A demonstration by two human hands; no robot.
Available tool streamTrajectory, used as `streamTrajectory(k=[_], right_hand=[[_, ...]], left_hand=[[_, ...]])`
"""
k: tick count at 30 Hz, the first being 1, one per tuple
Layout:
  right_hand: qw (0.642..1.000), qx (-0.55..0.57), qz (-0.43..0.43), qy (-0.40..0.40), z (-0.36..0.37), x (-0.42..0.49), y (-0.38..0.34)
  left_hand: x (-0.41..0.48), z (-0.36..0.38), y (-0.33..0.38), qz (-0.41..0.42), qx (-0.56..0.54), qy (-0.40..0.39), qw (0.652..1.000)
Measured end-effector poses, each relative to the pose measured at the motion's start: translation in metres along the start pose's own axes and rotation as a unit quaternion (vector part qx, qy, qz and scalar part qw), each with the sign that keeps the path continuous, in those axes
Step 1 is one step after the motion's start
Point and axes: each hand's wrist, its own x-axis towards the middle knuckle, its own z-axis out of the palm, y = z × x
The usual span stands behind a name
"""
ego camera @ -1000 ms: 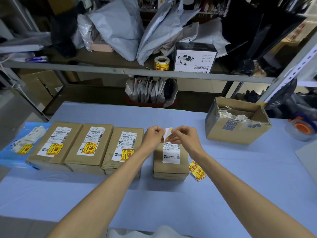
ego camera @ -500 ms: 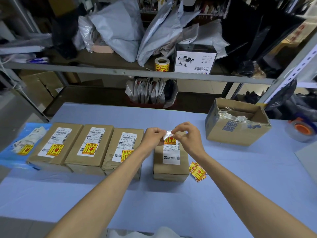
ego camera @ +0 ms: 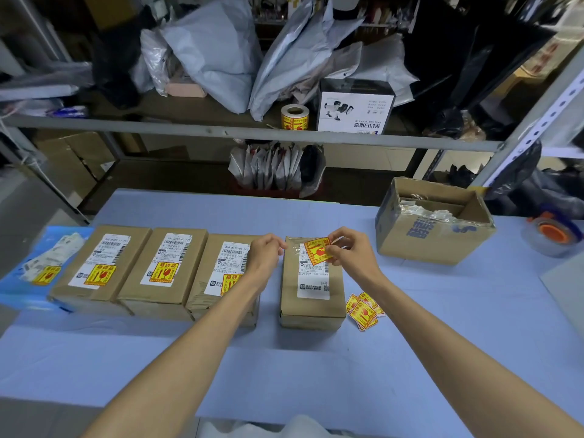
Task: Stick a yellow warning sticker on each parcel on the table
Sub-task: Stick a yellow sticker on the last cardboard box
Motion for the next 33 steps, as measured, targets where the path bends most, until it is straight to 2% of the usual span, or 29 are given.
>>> streamTrajectory(k=[9,16,21,29,33], right_hand=[[0.999,-0.032,0.004,-0.038,0.0,-0.001,0.001],[1.0,-0.018,0.0,-0.001,0.004,0.002,0.006],[1.0,-0.015,0.007,-0.014,0.002,0.001,0.007],[0.998,0.002,0.055,0.008,-0.001,0.002,0.014],[0.998,0.026,0.061,-0.013,-0.005,0.003,0.017]], left_hand=[[-0.015,0.003,0.001,0.126,0.122,-0.114,0.978],[-0.005,0.009,-0.006,0.107,0.115,-0.145,0.977],[-0.001,0.014,-0.003,0.086,0.103,-0.131,0.982],[0.005,0.015,-0.009,0.068,0.097,-0.133,0.984],[0.008,0.016,-0.014,0.056,0.101,-0.134,0.984]])
